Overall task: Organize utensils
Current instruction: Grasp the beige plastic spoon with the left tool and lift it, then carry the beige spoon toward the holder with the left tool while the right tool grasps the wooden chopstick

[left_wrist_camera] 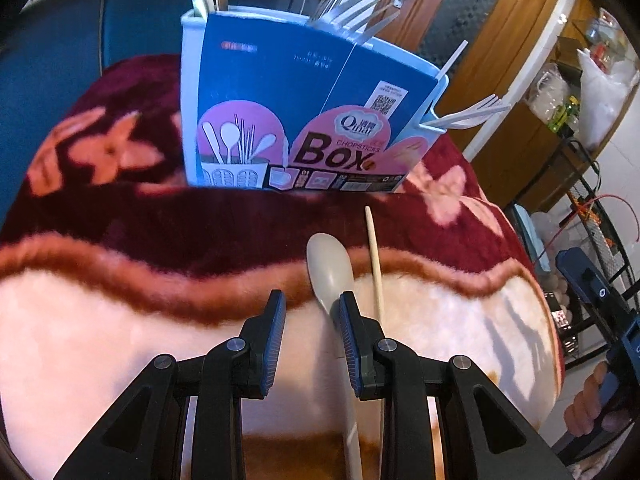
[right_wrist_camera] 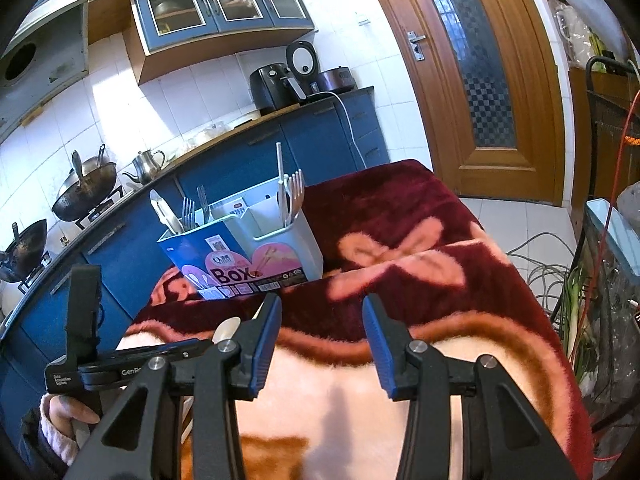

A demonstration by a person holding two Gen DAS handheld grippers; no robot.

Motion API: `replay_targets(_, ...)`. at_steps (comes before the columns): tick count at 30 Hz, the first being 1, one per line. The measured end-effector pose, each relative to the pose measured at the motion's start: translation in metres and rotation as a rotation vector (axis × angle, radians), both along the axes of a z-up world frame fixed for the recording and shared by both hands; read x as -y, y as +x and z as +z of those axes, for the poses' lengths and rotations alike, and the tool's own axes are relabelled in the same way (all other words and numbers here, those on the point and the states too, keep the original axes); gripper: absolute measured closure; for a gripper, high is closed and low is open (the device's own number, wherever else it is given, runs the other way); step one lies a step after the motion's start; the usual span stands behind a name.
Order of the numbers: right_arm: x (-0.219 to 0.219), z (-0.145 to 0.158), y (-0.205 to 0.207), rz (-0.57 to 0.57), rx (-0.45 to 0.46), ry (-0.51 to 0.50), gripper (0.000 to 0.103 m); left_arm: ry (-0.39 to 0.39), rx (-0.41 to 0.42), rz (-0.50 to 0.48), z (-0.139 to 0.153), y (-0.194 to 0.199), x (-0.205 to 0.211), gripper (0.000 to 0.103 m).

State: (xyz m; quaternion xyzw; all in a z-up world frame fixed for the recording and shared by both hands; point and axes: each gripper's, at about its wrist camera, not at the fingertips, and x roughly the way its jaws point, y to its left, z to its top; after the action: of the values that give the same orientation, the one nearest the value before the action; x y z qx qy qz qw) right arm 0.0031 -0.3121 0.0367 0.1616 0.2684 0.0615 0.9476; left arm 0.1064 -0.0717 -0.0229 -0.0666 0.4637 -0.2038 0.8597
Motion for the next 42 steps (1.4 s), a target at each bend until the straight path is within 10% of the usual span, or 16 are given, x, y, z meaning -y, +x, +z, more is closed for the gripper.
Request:
replay_targets(17, 0.001, -0.004, 0.001, 0.004, -0.011, 0.002, 0.057, 0.126, 0.004, -0.076, 0.001, 0.001, 0.03, 0.083)
replay_targets(26, -0.004, -0.008, -0.001, 0.019, -0.019, -0.006, 0.057, -0.002, 0.034, -0.035, 0.006, -0.007, 0.014, 0.085)
replay_targets(42, -0.028, -0.009, 0.01, 0.078, -0.075, -0.031, 0.057, -0.103, 0.316, 0.035, 0.051, -0.044, -0.026, 0.086)
